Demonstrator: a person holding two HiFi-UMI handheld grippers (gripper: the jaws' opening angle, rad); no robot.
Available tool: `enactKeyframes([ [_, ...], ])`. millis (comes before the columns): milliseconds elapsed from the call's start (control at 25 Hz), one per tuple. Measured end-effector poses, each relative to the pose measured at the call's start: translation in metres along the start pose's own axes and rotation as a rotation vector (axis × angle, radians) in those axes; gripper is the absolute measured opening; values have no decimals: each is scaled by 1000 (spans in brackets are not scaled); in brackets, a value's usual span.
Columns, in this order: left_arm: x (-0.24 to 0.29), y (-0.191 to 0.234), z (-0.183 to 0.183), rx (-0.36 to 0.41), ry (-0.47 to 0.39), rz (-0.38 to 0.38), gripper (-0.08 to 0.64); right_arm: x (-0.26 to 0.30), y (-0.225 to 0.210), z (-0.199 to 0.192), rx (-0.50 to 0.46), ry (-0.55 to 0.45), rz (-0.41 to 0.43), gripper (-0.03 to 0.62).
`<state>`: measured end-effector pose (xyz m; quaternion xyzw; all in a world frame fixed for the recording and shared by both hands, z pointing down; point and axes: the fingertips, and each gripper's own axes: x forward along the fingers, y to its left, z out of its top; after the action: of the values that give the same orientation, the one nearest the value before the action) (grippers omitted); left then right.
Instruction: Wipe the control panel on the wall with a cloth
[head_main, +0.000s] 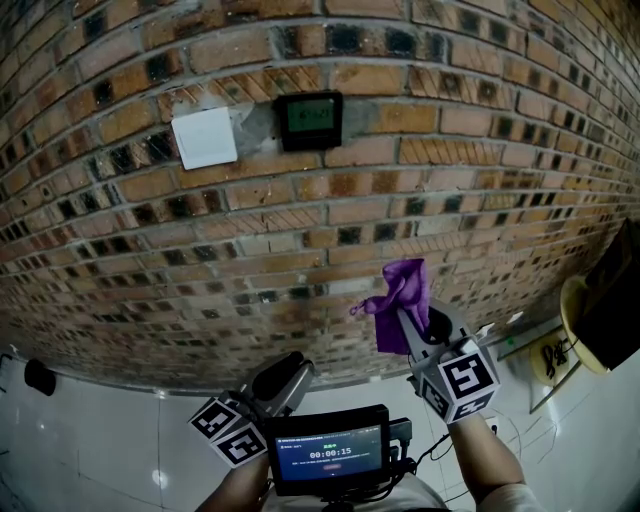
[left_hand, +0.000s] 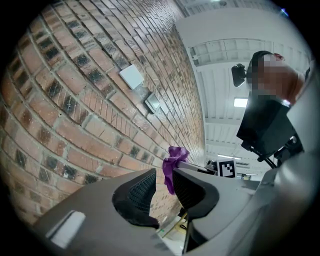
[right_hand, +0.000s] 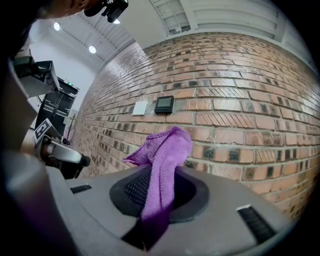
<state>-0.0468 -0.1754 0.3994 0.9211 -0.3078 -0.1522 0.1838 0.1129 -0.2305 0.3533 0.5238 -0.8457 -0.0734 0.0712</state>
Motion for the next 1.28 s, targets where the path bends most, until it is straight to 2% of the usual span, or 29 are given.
enactKeyframes([
  [1280,0,3,0,-5,0,-1,95,-7,26,-18,-13,34,68,80],
])
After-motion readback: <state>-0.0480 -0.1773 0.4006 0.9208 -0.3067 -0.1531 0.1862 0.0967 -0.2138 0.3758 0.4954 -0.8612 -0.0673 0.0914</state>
